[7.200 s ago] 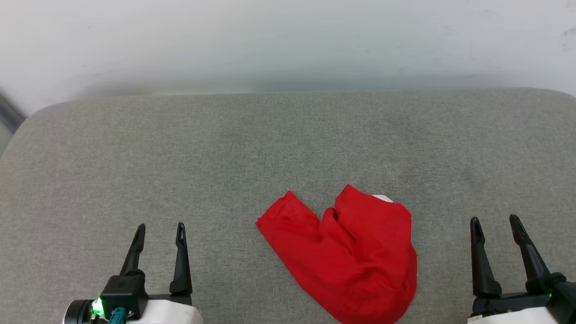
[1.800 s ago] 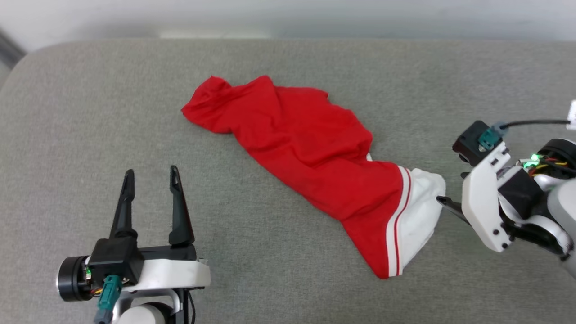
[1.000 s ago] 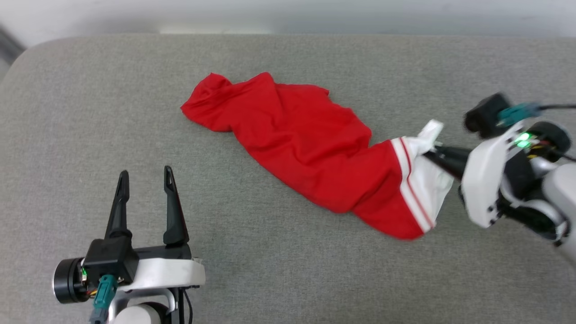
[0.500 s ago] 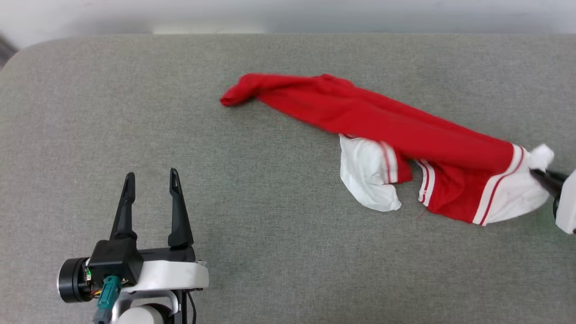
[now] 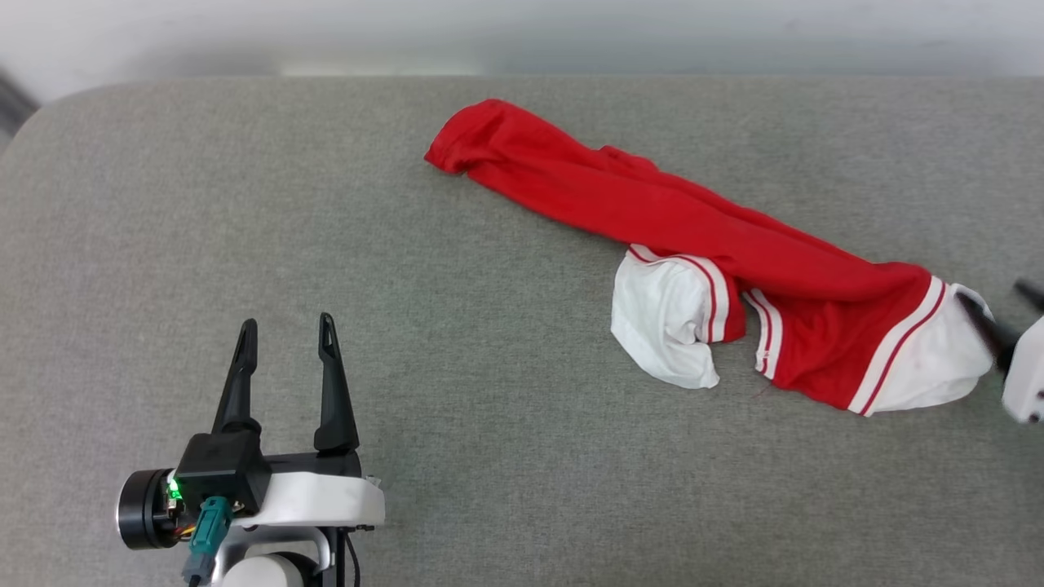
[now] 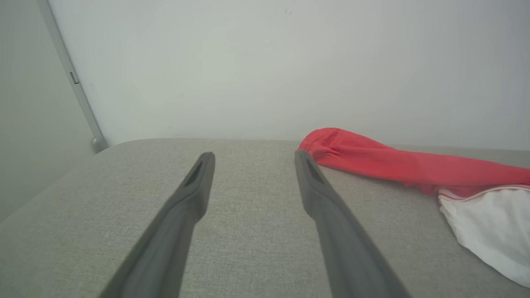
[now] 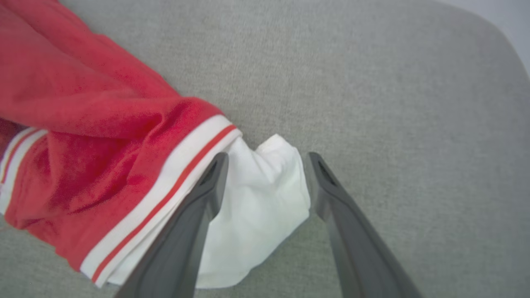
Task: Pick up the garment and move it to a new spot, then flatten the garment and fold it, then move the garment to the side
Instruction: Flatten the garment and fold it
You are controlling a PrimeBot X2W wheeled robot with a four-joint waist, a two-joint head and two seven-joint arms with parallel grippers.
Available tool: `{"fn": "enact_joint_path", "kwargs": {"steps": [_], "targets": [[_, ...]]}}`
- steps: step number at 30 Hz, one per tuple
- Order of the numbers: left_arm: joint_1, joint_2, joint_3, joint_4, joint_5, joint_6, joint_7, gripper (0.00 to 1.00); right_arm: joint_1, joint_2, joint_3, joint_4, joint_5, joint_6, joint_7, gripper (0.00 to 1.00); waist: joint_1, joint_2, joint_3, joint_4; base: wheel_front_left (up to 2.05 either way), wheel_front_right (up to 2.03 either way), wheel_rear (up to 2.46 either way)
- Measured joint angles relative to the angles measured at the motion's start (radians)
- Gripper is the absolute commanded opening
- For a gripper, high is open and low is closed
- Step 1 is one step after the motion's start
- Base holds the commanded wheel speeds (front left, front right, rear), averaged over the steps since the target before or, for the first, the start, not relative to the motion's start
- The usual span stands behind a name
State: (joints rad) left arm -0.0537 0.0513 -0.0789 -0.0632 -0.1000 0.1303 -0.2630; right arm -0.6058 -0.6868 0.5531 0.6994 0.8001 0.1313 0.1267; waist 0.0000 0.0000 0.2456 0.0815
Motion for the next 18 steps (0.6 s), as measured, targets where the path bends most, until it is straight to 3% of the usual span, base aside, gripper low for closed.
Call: {"fn": "enact_joint_path", "kwargs": {"steps": [4, 10, 18], "targets": [[0.001, 0.0, 0.013, 0.012, 0.009, -0.017, 0.0, 1.0, -0.005, 0.006, -0.069, -0.063, -0.061, 0.0, -0.119, 1.0, 0.0, 0.0, -0.029, -0.02, 0.0, 0.0, 0.0], [-0.015, 0.003, 0.026, 0.028, 0.018, -0.055, 0.0, 1.0, 0.044, 0.08, -0.254, -0.186, -0.21, 0.0, -0.313, 1.0, 0.0, 0.0, -0.061, -0.051, 0.0, 0.0, 0.0], [-0.081, 0.042, 0.045, 0.063, 0.027, -0.11, 0.0, 1.0, 0.231, 0.31, -0.528, -0.446, -0.48, 0.0, -0.383, 1.0, 0.0, 0.0, -0.081, -0.072, 0.0, 0.0, 0.0]]}}
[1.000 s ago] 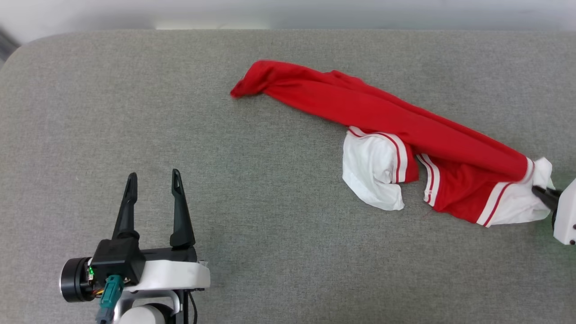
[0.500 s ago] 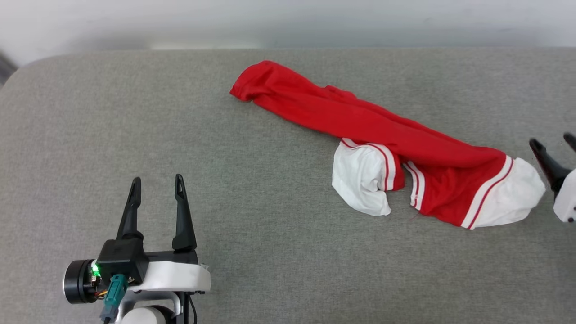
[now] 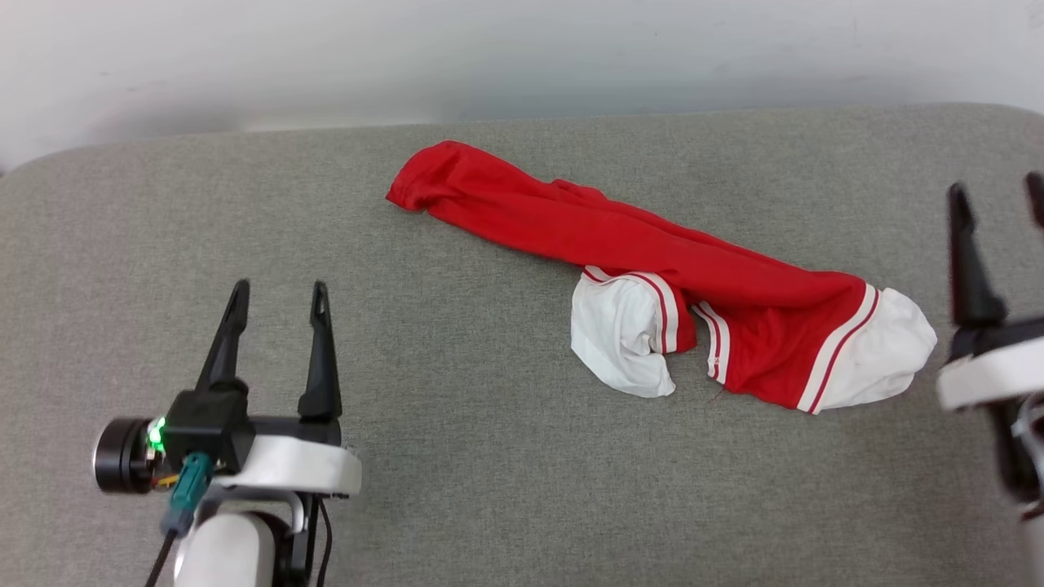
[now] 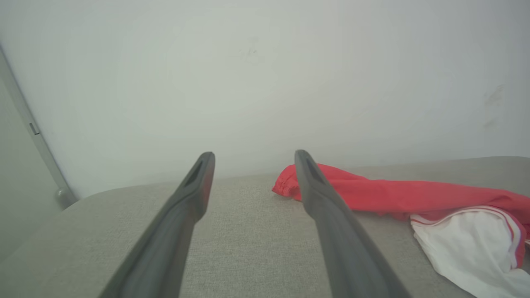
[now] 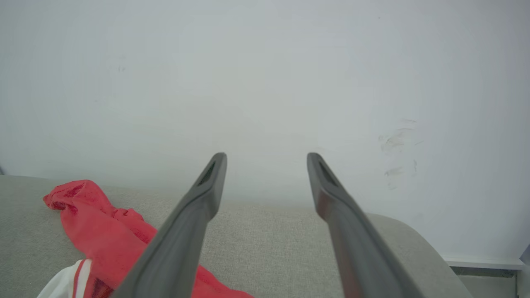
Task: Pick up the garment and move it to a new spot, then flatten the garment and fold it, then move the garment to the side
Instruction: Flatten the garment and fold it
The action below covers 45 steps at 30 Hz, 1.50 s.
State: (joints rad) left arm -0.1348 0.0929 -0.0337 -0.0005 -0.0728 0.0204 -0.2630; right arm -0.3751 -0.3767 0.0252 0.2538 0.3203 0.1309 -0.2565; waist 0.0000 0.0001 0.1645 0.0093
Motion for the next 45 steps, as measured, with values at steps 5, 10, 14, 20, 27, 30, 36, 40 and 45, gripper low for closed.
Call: {"fn": "enact_joint_path", "kwargs": {"steps": [5, 10, 14, 20, 27, 30, 36, 40, 45], "targets": [[-0.089, 0.041, -0.026, 0.064, 0.012, -0.054, 0.0, 1.0, 0.143, 0.119, -0.027, -0.169, -0.112, 0.0, -0.005, 1.0, 0.0, 0.0, 0.006, -0.008, 0.0, 0.0, 0.0], [-0.225, 0.082, -0.081, 0.13, 0.014, -0.111, 0.066, 1.0, 0.251, 0.203, -0.041, -0.295, -0.171, 0.0, -0.007, 1.0, 0.0, 0.0, 0.014, -0.015, 0.0, 0.0, 0.0], [-0.354, 0.131, -0.15, 0.161, -0.014, -0.141, 0.183, 1.0, 0.317, 0.244, -0.04, -0.355, -0.191, 0.0, -0.007, 1.0, 0.0, 0.0, 0.024, -0.026, 0.0, 0.0, 0.0], [-0.553, 0.213, -0.379, 0.181, -0.168, -0.15, 0.404, 1.0, 0.356, 0.274, -0.036, -0.407, -0.212, 0.0, -0.007, 1.0, 0.0, 0.0, 0.051, -0.051, 0.0, 0.0, 0.0], [-0.779, 0.339, -0.726, 0.182, -0.466, -0.15, 0.707, 1.0, 0.35, 0.288, -0.026, -0.425, -0.233, 0.0, -0.007, 1.0, 0.0, 0.0, 0.104, -0.088, 0.0, 0.0, 0.0], [-0.869, 0.38, -0.869, 0.179, -0.594, -0.15, 0.835, 1.0, 0.338, 0.288, -0.017, -0.424, -0.243, 0.0, -0.007, 1.0, 0.0, 0.0, 0.132, -0.102, 0.0, 0.0, 0.0], [-1.041, 0.431, -1.107, 0.16, -0.758, -0.15, 0.985, 1.0, 0.3, 0.291, -0.003, -0.423, -0.25, 0.0, -0.007, 1.0, 0.0001, 0.0, 0.195, -0.131, 0.0, 0.0, 0.0], [-1.126, 0.44, -1.227, 0.146, -0.813, -0.15, 1.065, 1.0, 0.283, 0.293, 0.002, -0.42, -0.25, 0.0, -0.007, 1.0, 0.0, 0.0, 0.237, -0.146, 0.0, 0.0, 0.0], [-1.138, 0.427, -1.246, 0.119, -0.805, -0.15, 1.167, 1.0, 0.248, 0.298, 0.021, -0.416, -0.25, 0.0, -0.007, 1.0, 0.0001, 0.0, 0.287, -0.162, 0.0, 0.0, 0.0]]}}
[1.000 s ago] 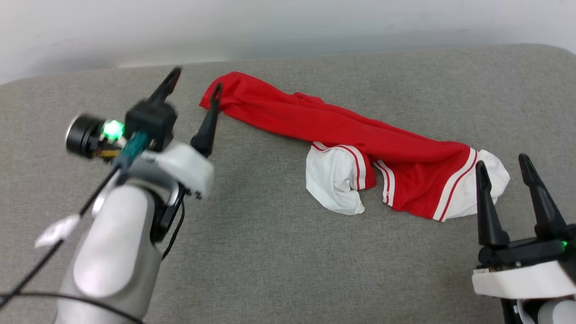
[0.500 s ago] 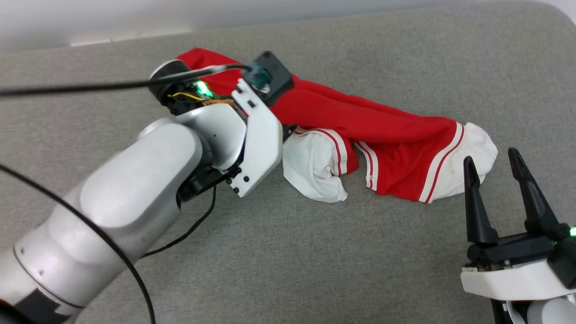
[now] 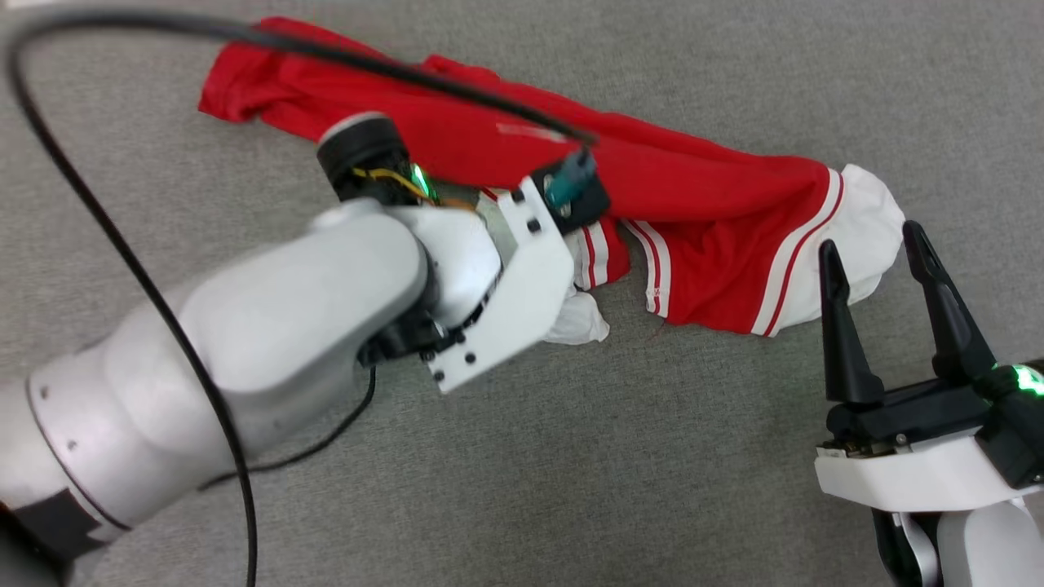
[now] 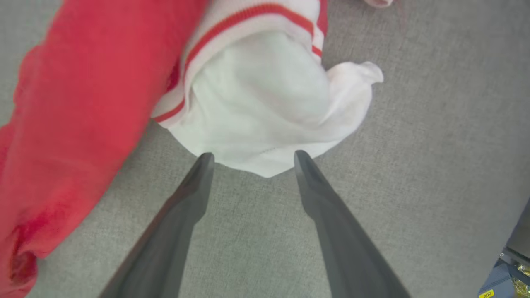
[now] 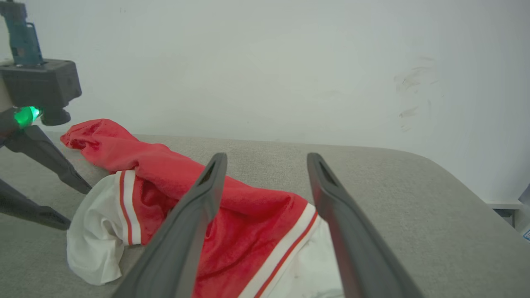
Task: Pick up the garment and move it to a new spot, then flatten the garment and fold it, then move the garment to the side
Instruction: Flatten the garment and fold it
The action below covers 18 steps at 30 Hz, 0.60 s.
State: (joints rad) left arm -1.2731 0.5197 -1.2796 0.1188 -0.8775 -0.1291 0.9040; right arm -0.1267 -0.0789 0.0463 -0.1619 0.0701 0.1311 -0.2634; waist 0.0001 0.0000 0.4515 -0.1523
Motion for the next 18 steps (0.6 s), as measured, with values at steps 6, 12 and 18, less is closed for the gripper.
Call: {"fn": "enact_joint_path", "kwargs": {"steps": [6, 12, 18], "targets": [[0.068, 0.0, 0.004, -0.028, 0.061, 0.0, 0.1, 1.0, -0.036, 0.01, 0.019, 0.018, 0.001, 0.0, 0.0, 1.0, 0.0, 0.0, 0.046, -0.024, 0.0, 0.0, 0.0], [0.095, 0.017, 0.02, -0.081, 0.109, 0.001, 0.139, 0.0, -0.045, 0.014, 0.014, 0.036, 0.001, 0.0, 0.0, 1.0, 0.0, 0.0, 0.063, -0.033, 0.0, 0.0, 0.0], [0.097, 0.012, 0.001, -0.093, 0.119, 0.0, 0.051, 0.0, -0.047, 0.017, 0.003, 0.053, -0.001, 0.0, 0.0, 1.0, 0.0, 0.0, 0.041, -0.006, 0.0, 0.0, 0.0]]}}
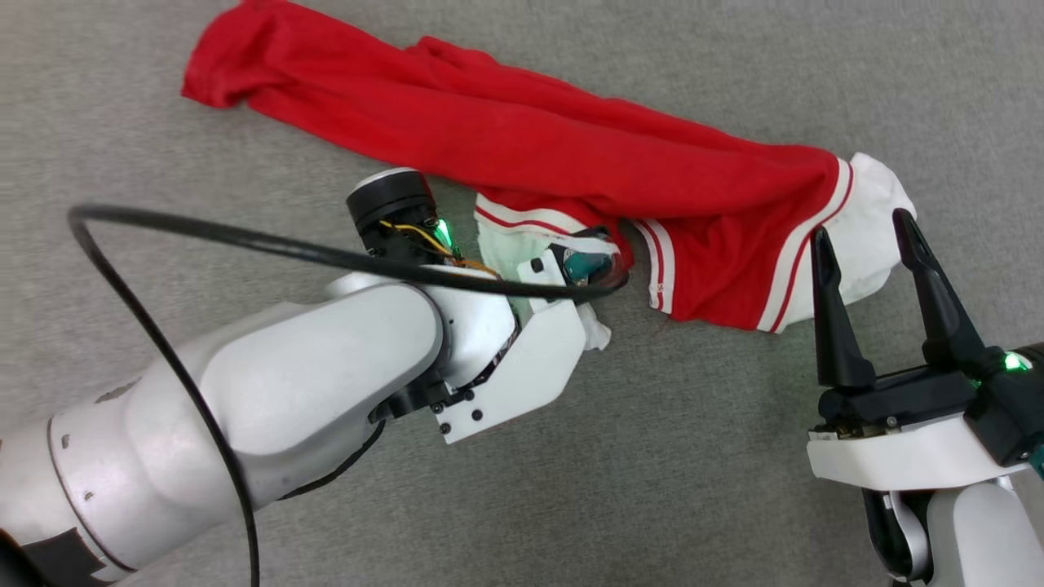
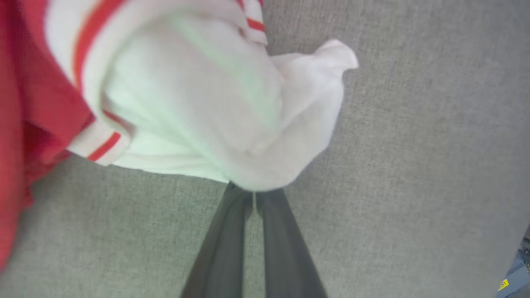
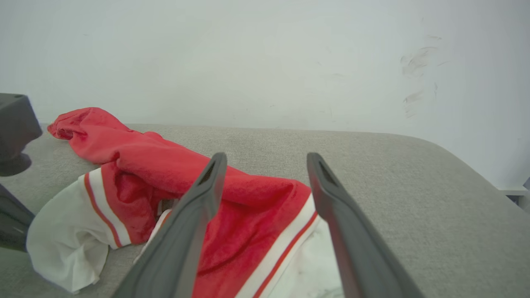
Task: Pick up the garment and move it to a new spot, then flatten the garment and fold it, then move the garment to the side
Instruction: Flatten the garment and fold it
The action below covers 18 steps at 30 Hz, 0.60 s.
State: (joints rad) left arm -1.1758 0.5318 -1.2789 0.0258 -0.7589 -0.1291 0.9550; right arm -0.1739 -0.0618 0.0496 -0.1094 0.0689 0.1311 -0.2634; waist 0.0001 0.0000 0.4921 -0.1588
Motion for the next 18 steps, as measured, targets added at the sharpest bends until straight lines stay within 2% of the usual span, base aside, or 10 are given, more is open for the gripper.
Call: {"fn": "enact_joint_path", "kwargs": {"steps": [3, 6, 15, 18], "targets": [[-0.003, 0.012, -0.003, -0.016, -0.014, 0.0, -0.057, 0.0, 0.009, 0.0, -0.008, 0.01, -0.001, 0.0, 0.0, 1.0, 0.0, 0.0, -0.027, 0.019, 0.0, 0.0, 0.0], [-0.005, 0.062, -0.003, -0.042, -0.028, 0.0, -0.098, 0.0, 0.025, -0.001, -0.012, 0.016, -0.001, 0.0, 0.0, 1.0, 0.0, 0.0, -0.062, 0.038, 0.0, 0.0, 0.0], [0.085, 0.314, -0.003, -0.028, -0.103, 0.0, -0.173, 0.0, 0.094, -0.002, -0.03, 0.024, -0.001, 0.0, 0.0, 1.0, -0.0002, 0.0, -0.163, 0.099, 0.0, 0.0, 0.0], [0.125, 0.377, -0.003, 0.016, -0.138, 0.0, -0.196, 0.0, 0.101, -0.007, -0.04, 0.024, -0.001, 0.0, 0.0, 1.0, -0.0002, 0.0, -0.181, 0.117, 0.0, 0.0, 0.0]]}}
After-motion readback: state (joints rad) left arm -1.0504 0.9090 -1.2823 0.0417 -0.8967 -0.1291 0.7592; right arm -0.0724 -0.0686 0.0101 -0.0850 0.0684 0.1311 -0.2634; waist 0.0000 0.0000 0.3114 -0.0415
